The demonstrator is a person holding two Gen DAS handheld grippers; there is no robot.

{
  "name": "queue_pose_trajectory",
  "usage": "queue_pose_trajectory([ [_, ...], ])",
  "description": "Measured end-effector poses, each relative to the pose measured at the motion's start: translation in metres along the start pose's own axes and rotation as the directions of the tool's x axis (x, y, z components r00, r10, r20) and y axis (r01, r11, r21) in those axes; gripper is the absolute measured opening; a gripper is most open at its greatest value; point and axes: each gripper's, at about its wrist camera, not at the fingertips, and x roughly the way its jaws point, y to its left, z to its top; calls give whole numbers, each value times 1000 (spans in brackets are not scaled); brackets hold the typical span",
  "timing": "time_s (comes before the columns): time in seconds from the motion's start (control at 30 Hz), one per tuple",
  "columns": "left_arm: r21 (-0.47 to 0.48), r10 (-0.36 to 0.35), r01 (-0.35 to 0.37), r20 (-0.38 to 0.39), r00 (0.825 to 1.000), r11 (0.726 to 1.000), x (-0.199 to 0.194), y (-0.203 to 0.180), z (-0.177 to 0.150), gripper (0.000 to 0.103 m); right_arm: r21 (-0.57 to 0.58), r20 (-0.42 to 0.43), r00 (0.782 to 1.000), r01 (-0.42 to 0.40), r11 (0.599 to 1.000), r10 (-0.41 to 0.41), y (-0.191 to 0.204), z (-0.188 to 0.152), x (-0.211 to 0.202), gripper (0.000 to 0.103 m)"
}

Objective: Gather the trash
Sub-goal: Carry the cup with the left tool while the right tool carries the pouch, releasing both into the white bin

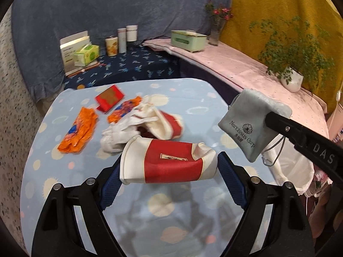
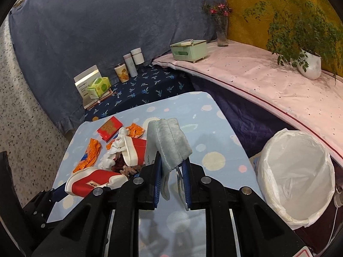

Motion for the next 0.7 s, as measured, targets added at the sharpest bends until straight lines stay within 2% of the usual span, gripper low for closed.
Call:
queue_pose_trajectory([
  [0.3,110,-95,94,6,995,990,4,-86,13,80,114,31,996,79,990,-83,-80,-1,-24,17],
  [0.6,208,-201,201,-17,979,957,16,-171,16,80,236,35,983,168,957,-182,-162,-11,-45,17],
  [0.7,238,-218,218,-29,976,946,22,-194,15,80,266,33,978,190,945,-206,-184,-15,-49,17],
])
